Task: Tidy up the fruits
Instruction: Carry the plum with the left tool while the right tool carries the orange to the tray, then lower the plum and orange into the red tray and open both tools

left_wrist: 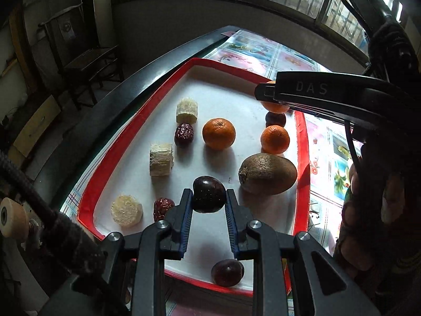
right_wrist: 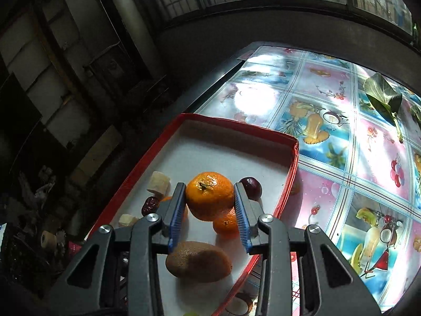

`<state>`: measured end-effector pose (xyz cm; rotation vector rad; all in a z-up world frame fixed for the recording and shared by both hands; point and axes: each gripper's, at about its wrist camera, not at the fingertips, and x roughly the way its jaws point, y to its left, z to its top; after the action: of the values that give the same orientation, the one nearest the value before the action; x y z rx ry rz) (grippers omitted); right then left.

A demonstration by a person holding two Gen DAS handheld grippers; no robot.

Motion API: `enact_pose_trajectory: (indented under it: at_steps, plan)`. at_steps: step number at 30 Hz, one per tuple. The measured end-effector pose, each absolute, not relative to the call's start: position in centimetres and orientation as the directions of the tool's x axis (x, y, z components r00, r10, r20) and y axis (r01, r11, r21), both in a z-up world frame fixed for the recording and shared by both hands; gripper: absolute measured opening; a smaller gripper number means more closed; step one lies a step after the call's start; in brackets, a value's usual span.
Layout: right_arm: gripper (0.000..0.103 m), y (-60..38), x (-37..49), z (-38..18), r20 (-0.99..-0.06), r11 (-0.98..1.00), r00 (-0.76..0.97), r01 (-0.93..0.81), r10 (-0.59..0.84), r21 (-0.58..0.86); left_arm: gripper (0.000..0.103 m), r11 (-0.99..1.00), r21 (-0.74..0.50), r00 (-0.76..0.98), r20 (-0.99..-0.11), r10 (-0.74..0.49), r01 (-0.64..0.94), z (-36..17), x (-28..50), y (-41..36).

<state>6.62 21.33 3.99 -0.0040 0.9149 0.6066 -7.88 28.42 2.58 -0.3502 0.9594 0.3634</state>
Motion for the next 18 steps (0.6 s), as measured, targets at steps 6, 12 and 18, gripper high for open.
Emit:
enact_pose_trajectory:
  at_steps: [6,12,18]
  plan:
    - [0.038,23.8,8.7,2.2,-0.79,0.839,0.425,-0.508,0.443,0.197,0.023,0.887,-0.122,0.505,-0.852,0.136,-0.446,1.6,-7.3,28.7]
    - [0.038,25.1,9.7,0.4,-0.835,0.837,0.387,-0.526,0.392,0.149,0.024,0.891,-0.108,0.481,-0.866,0.134,-0.442,0.5,-6.7,28.3]
    - [0.04,25.6,9.6,-0.1,-0.843,0.833,0.379,-0.537,0.382,0.136,0.046,0.888,-0.093,0.486,-0.86,0.157,-0.451,0.9,-7.0,28.0]
